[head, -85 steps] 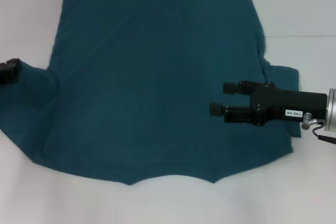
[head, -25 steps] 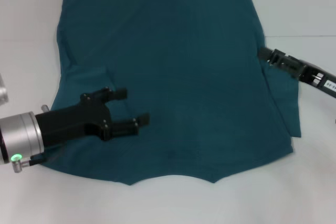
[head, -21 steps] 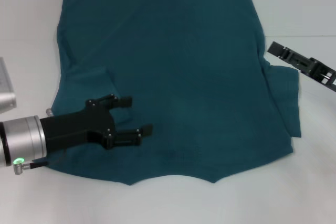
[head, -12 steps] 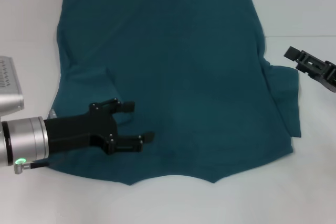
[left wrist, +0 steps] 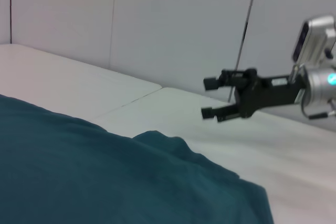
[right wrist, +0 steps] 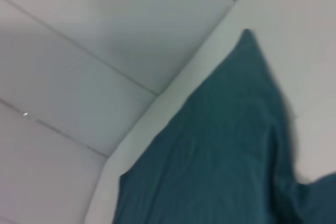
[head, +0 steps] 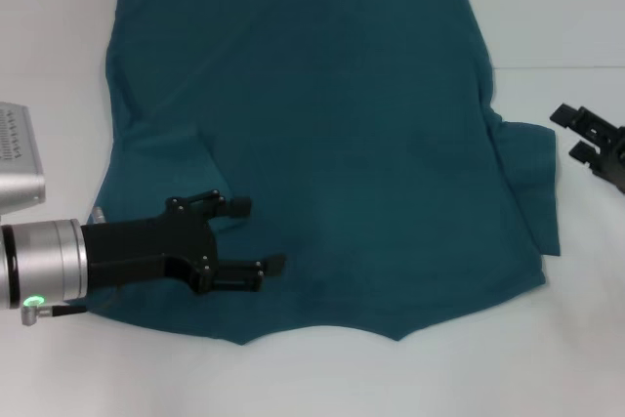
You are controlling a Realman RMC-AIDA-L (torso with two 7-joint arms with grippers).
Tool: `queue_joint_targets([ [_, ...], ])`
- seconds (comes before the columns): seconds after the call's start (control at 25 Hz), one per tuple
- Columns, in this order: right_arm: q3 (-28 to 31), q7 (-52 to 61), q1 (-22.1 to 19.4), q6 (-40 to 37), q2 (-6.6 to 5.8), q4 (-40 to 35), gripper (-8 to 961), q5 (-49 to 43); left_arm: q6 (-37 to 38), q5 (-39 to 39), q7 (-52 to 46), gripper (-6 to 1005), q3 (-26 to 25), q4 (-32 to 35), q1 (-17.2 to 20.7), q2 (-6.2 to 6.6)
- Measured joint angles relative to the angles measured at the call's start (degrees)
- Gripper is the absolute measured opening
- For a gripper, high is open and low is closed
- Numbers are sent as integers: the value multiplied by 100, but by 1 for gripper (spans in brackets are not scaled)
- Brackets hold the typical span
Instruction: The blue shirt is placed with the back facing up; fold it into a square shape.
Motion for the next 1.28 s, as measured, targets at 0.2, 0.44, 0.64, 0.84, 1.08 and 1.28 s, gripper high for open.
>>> queue_joint_targets([
  [0.2,-40,353,-20,349,-30,93,832,-58,113,-55,-63,950,-73,-24,2,0],
  [0.44,-39,605,38,643,-64,84,831,-283,116,-98,-89,950,-68,-38,-27,-7],
  [0.64,-59,620,152,1052,-20,100,830,-288,116,-107,-100,950,-56,-42,-45,-9],
  [0.84,-429,596,414,1581,-1,199,828,-289,116,-116,-89,950,-76,-44,-47,-9],
  [1.08,-663,582,575,1857,9,311,827,-288,115,-117,-98,950,-85,-44,-47,-2],
  [1.28,-743,606,614,1969,19,384,825,-288,115,-117,-94,949,-93,-44,-48,0],
])
